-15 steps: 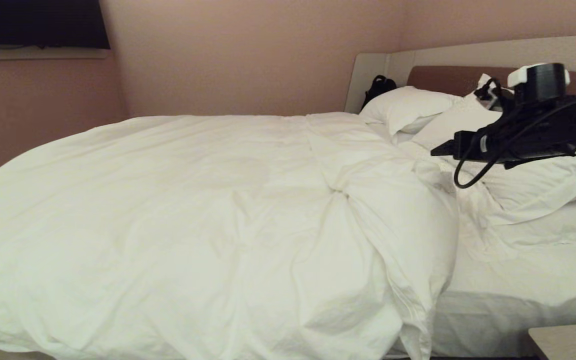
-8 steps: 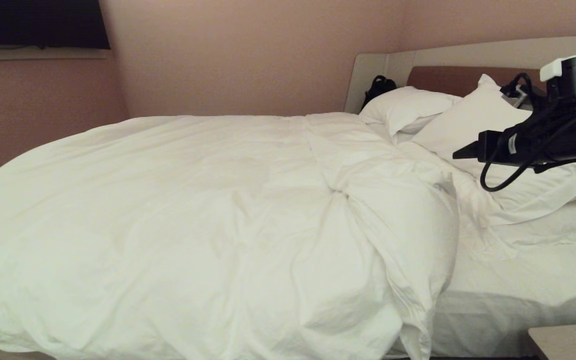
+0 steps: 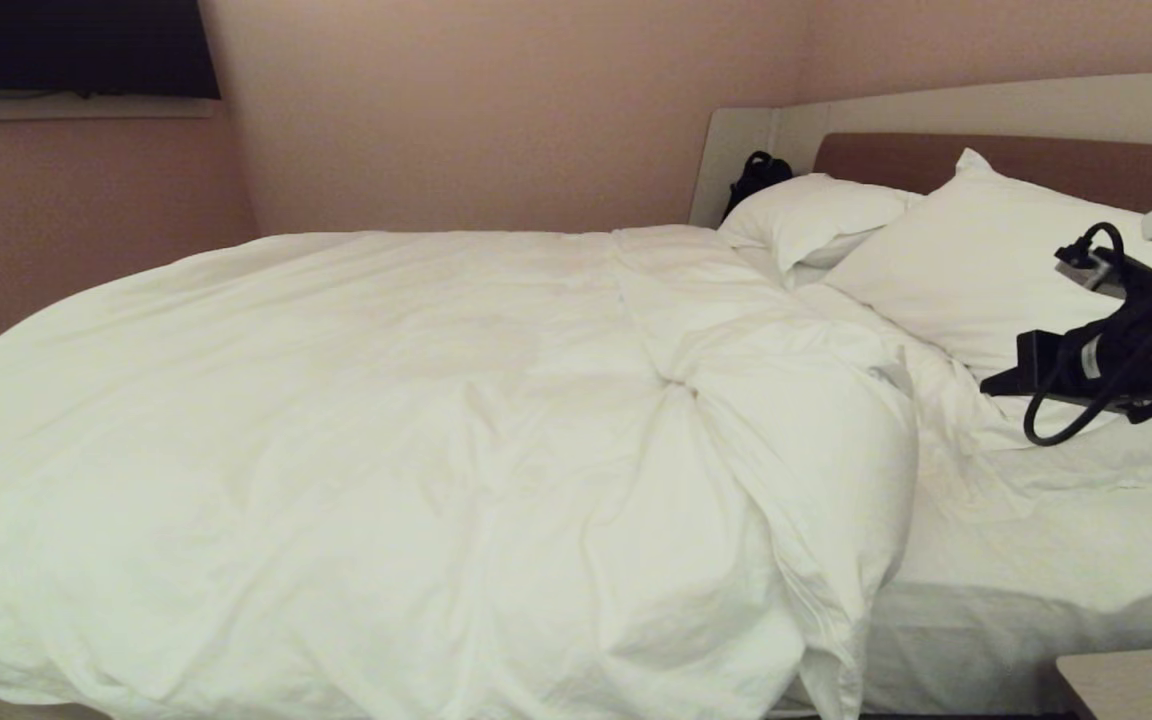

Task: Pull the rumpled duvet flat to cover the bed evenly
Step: Flatten the corners of the folded blanket

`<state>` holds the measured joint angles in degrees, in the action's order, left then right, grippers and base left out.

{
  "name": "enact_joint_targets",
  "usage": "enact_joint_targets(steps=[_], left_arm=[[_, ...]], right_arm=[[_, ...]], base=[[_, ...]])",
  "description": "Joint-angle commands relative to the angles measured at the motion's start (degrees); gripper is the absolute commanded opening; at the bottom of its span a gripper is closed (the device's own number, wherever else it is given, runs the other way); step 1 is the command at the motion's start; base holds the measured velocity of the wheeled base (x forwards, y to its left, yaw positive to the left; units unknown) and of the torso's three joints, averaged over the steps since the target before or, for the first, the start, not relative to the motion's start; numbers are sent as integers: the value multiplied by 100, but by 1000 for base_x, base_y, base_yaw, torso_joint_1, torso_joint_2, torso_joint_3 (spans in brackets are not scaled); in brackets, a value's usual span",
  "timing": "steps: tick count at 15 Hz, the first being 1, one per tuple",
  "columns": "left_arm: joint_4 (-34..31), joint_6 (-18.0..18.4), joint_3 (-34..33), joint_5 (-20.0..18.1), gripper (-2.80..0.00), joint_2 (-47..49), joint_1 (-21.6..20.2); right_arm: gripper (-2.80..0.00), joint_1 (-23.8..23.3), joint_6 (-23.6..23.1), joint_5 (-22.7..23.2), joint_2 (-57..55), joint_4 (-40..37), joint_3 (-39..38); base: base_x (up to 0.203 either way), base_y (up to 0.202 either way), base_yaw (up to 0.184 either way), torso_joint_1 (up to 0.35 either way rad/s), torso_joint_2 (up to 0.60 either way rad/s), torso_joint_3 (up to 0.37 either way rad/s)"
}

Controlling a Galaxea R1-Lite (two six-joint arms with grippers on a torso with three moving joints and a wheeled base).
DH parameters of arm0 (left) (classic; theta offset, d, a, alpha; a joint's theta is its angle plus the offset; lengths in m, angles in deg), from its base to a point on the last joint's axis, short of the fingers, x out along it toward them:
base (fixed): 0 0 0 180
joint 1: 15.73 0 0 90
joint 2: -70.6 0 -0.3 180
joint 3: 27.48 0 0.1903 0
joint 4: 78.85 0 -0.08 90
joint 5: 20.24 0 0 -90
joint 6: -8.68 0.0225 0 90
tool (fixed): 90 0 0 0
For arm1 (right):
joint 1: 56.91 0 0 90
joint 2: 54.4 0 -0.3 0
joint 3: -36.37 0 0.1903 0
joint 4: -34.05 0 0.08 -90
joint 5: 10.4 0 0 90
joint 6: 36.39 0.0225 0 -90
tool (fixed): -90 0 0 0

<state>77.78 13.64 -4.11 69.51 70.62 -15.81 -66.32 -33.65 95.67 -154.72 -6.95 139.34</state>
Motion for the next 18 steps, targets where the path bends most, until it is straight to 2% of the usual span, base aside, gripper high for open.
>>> enact_joint_targets(steps=[1,4,6,9,10,13,18], left_arm=[[0,3,0,-2,-280,-2,-1],[0,6,0,-2,-280,-2,-1],[0,6,0,-2,-280,-2,-1],[5,2,0,-2,-280,-2,-1],[0,5,0,-2,-280,-2,-1],[0,6,0,-2,-280,-2,-1],[3,3,0,-2,-280,3,-1]], right_arm=[[-280,-151,-115,2046,46,-1,-313],[-280,-228,-709,2955,-263,280,-908],[-280,-245,-843,3201,-481,475,-982],[-280,-246,-762,3225,-382,428,-1118],[0,-250,-702,3227,-311,431,-1176],[0,-516,-719,3317,-267,496,-1558],[0,-765,-730,3681,-777,1056,-1653]], base=[[0,0,0,0,0,0],[0,0,0,0,0,0],[0,0,0,0,0,0],[0,0,0,0,0,0],[0,0,0,0,0,0],[0,0,0,0,0,0],[0,0,0,0,0,0]])
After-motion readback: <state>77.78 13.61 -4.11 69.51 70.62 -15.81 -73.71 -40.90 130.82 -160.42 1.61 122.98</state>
